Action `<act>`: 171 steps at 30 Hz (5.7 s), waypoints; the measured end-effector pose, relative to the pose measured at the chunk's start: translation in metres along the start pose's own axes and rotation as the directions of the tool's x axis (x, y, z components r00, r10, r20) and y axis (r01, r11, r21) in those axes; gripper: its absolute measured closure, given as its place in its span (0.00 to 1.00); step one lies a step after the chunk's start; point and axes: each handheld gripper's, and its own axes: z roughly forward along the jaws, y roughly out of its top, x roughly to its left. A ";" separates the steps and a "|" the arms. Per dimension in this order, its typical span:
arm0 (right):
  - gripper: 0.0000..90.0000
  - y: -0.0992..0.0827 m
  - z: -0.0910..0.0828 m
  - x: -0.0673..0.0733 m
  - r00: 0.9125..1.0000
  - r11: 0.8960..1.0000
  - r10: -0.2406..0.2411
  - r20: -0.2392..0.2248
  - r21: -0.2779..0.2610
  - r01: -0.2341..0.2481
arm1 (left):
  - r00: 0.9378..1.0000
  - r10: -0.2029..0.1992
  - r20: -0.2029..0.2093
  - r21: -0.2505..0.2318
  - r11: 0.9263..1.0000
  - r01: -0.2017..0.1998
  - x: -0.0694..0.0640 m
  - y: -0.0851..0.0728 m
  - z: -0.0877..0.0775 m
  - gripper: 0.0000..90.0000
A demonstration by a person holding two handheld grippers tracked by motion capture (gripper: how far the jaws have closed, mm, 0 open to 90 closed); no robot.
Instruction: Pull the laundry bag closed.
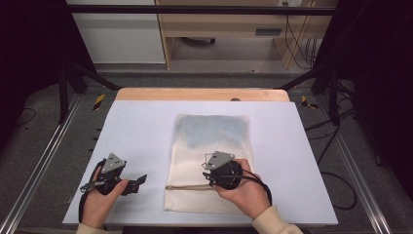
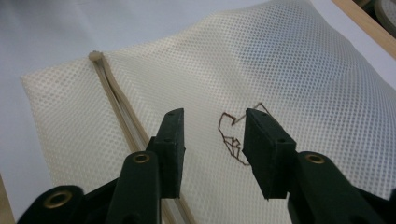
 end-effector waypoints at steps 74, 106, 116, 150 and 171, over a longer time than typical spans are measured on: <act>0.83 0.077 0.095 0.052 0.924 0.950 -0.125 -0.361 0.224 0.216 | 0.994 -0.064 -0.085 0.011 0.998 0.065 0.014 -0.005 -0.008 0.10; 0.91 0.076 0.105 0.049 0.899 0.940 -0.090 -0.428 0.261 0.219 | 1.000 -0.020 0.007 0.025 0.999 0.020 -0.006 -0.002 -0.011 0.09; 0.91 0.082 0.096 0.042 0.897 0.949 -0.094 -0.433 0.233 0.212 | 0.998 0.005 0.067 0.046 0.999 -0.008 -0.019 -0.001 -0.008 0.09; 0.91 0.084 0.089 0.038 0.899 0.956 -0.132 -0.417 0.185 0.227 | 0.979 0.045 0.200 0.049 0.997 -0.056 -0.051 0.002 -0.001 0.09; 0.91 0.084 0.089 0.040 0.900 0.958 -0.139 -0.413 0.174 0.228 | 0.963 0.019 0.269 0.050 0.998 -0.034 -0.067 0.008 0.015 0.17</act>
